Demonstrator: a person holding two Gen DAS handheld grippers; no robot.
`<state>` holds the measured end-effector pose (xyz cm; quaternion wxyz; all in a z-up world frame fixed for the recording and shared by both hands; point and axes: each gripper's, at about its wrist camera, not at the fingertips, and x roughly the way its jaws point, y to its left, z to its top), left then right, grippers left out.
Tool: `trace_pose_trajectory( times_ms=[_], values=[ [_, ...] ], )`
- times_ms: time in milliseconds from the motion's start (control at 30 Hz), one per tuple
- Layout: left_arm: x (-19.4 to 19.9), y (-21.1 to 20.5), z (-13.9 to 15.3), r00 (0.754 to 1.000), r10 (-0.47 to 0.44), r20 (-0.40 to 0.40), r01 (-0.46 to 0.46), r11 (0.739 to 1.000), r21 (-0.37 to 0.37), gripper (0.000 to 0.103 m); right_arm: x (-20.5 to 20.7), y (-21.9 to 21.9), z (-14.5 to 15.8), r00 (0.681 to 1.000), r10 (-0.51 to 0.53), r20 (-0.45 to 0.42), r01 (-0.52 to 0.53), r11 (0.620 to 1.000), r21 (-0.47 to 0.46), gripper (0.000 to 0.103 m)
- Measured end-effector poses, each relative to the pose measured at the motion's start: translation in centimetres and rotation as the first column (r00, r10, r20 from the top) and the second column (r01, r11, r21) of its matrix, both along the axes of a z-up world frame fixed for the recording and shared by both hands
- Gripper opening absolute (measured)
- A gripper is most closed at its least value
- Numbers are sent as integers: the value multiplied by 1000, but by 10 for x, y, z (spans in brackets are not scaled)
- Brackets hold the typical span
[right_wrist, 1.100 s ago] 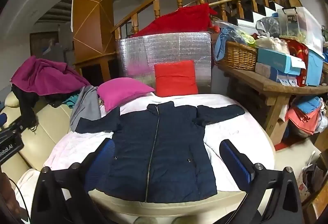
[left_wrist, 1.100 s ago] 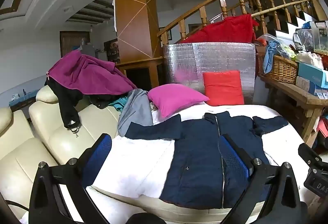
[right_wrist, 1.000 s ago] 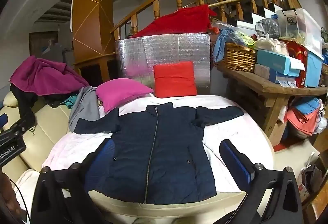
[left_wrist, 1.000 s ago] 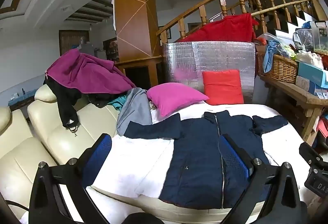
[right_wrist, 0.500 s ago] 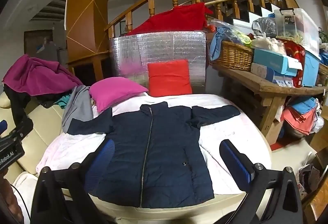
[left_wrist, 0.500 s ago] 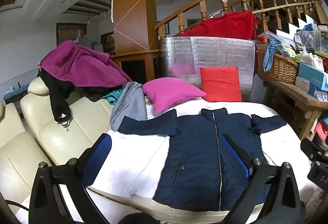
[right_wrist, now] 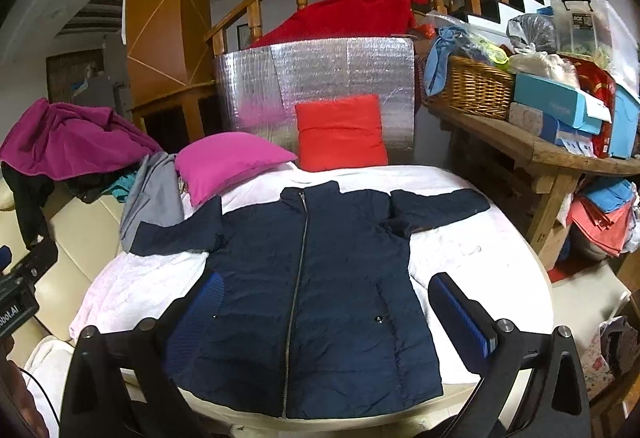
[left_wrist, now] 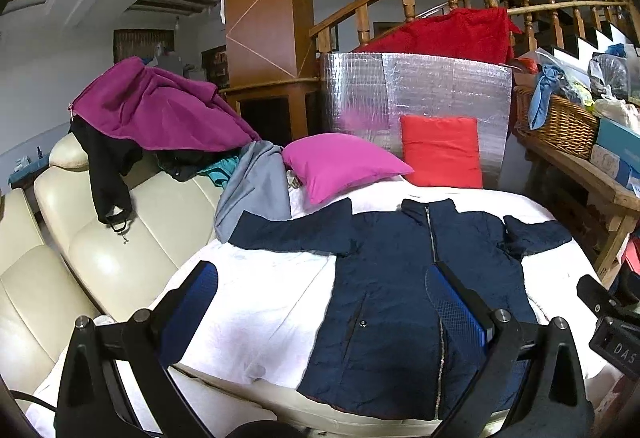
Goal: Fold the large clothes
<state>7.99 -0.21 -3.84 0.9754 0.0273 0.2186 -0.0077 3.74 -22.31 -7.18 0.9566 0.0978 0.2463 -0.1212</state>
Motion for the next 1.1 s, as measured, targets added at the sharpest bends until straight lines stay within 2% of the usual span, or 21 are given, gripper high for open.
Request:
trace_pose_trajectory(
  times_ms=[1100],
  values=[
    [26, -30, -17, 999, -35, -42, 36, 998, 43, 103, 25, -30, -18, 999, -29, -25, 30, 999, 38, 103]
  ],
)
